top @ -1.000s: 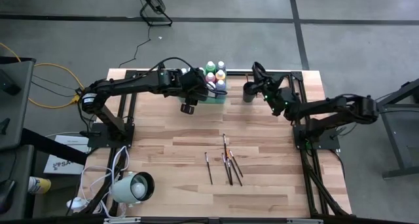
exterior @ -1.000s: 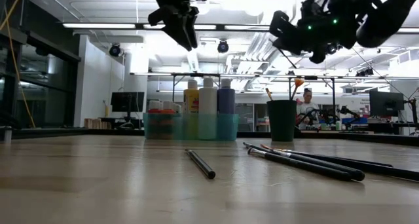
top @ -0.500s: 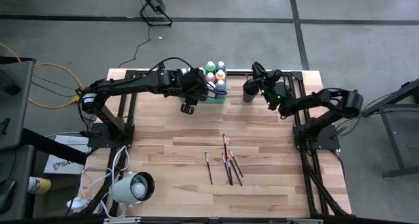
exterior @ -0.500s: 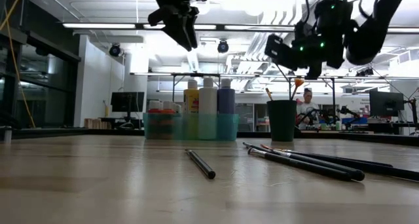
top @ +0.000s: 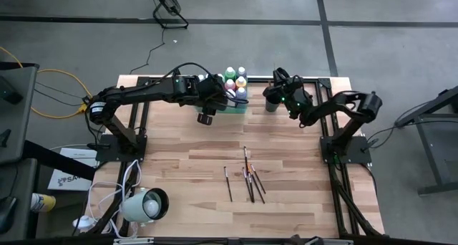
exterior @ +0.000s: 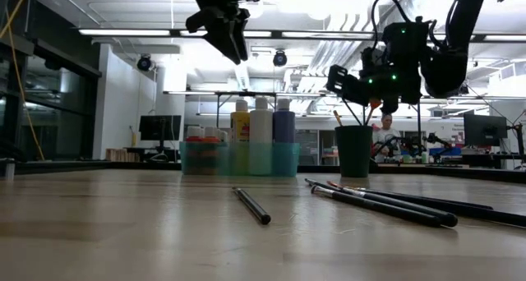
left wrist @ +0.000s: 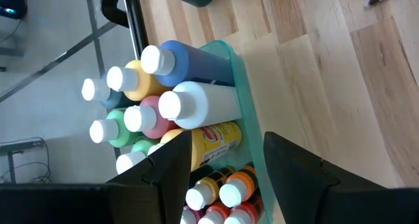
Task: Pick & Place Paint Supplies
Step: Put the orange paint brush into the green cup, then put the silver paint brush into the green cup
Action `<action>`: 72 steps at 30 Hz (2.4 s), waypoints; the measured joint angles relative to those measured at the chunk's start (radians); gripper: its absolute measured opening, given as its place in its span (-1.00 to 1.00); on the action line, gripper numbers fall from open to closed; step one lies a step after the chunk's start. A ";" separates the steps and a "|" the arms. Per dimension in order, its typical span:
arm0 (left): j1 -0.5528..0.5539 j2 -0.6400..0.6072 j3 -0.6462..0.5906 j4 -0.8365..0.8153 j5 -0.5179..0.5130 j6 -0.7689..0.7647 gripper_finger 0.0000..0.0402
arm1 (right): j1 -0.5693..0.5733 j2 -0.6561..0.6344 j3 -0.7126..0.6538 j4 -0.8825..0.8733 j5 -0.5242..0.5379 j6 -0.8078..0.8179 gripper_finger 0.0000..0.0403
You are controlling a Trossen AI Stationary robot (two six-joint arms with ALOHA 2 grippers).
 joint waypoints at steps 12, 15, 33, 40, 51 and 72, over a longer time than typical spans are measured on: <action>0.000 0.000 0.000 0.000 0.000 0.000 -0.09 | 0.000 0.007 0.000 -0.010 -0.002 -0.045 -0.98; 0.000 0.000 0.000 0.000 0.000 0.000 -0.09 | 0.000 0.007 0.000 -0.014 -0.018 -0.046 -0.98; 0.000 0.000 0.000 0.000 0.001 0.000 -0.09 | 0.003 0.006 0.000 -0.052 -0.021 -0.036 -0.87; 0.000 0.000 0.000 0.000 0.001 0.000 -0.09 | 0.003 0.007 0.000 -0.052 -0.021 -0.035 -0.77; 0.000 0.000 0.000 0.000 0.001 0.000 -0.09 | 0.009 -0.009 0.000 -0.047 -0.019 -0.045 -0.76; 0.000 0.000 0.000 -0.013 0.001 -0.063 -0.09 | 0.292 -0.641 0.000 -0.727 -0.014 -0.028 -0.76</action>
